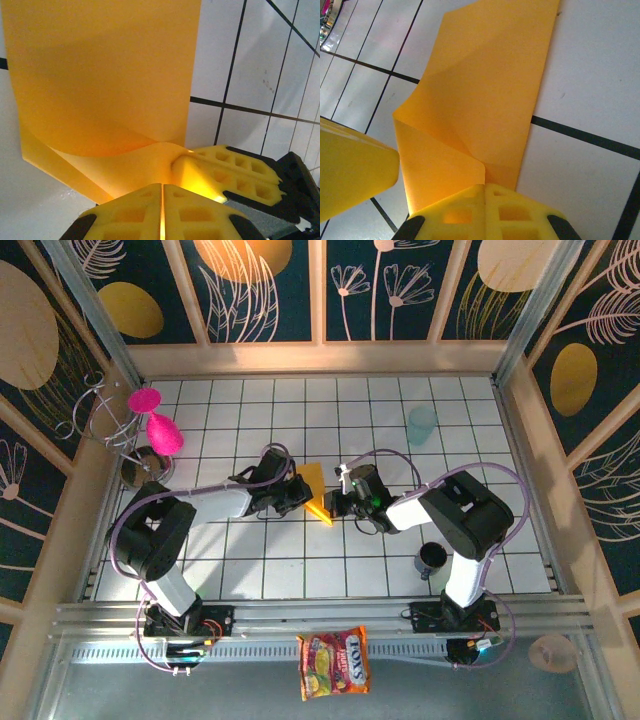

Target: Fold a paper plane with a square sheet of paper (pick it up from the middle)

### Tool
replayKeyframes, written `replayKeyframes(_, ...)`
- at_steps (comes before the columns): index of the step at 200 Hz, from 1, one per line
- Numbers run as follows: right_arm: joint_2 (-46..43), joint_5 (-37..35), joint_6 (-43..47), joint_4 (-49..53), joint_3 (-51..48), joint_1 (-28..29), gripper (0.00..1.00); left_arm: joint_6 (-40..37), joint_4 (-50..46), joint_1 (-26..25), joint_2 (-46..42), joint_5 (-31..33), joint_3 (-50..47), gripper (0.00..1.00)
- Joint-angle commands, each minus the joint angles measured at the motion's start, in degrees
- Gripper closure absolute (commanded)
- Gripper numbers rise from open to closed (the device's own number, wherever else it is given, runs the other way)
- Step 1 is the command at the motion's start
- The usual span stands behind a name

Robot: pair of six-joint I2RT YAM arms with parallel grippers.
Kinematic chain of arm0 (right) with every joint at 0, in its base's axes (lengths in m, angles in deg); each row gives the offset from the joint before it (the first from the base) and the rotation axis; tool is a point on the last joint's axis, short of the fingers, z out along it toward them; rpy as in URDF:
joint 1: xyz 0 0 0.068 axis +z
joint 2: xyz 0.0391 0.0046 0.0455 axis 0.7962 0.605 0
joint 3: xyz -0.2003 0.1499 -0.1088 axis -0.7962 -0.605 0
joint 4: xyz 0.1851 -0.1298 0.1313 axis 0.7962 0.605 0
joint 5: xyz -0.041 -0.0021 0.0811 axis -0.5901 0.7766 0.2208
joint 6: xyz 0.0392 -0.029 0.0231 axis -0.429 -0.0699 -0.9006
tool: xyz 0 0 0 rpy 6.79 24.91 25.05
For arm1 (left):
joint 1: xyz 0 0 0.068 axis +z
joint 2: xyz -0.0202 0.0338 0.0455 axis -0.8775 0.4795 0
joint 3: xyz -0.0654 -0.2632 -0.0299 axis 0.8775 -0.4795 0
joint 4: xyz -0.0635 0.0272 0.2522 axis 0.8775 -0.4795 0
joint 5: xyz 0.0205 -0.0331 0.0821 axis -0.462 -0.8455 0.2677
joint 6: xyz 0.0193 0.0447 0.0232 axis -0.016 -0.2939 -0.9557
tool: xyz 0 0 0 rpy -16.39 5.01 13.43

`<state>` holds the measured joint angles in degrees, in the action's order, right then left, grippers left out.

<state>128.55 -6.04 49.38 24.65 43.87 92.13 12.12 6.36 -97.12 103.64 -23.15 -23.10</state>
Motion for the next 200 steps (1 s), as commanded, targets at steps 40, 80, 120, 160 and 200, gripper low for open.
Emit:
replayKeyframes(40, 1.79, -0.93, 0.03, 2.54, 1.44, -0.42, 1.00, 5.85, 1.97, -1.05, 0.61, 2.56, -0.66, 0.89)
replayKeyframes(80, 1.92, -0.89, 0.12, 2.71, 1.52, -0.42, 1.00, 6.25, 1.82, -1.06, 0.71, 2.52, -1.25, 0.89)
replayKeyframes(120, 2.14, -0.98, 0.03, 2.87, 1.53, -0.49, 1.00, 6.05, 0.89, -1.06, 2.93, 2.83, -1.29, 0.89)
replayKeyframes(160, 2.13, -1.07, -0.10, 2.96, 1.61, -0.51, 1.00, 6.22, 0.26, -1.08, 2.90, 3.36, -2.07, 0.89)
replayKeyframes(200, 2.22, -0.98, -0.13, 3.08, 1.75, -0.51, 1.00, 6.30, 0.23, -1.10, 3.20, 3.81, -2.52, 0.89)
